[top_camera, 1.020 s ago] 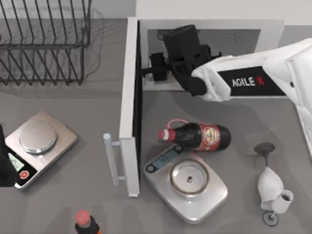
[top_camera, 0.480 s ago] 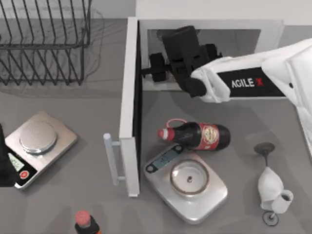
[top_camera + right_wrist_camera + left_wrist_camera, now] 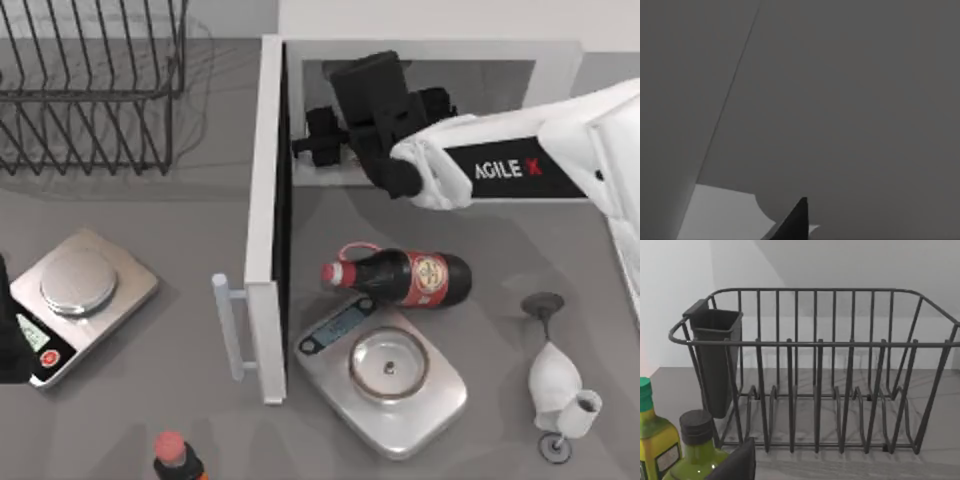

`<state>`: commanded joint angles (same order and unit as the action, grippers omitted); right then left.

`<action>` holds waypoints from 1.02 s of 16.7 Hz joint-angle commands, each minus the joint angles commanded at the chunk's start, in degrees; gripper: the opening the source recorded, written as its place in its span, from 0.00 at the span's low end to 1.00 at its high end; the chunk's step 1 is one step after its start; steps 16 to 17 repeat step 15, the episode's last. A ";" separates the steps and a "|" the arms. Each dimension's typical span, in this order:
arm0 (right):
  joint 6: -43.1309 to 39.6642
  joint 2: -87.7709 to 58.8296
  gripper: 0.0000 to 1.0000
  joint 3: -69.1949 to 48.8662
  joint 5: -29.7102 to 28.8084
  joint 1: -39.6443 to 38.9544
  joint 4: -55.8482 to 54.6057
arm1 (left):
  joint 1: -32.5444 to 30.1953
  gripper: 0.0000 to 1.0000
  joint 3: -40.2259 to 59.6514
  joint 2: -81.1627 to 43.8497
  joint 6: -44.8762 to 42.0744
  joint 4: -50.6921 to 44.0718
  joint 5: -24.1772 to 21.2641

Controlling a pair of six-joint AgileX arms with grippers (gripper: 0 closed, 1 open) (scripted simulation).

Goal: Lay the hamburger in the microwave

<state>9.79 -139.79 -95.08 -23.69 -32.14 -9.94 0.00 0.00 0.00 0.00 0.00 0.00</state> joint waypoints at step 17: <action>0.09 8.73 1.00 -7.31 0.16 0.07 16.35 | 0.00 1.00 0.00 0.00 0.00 0.00 0.00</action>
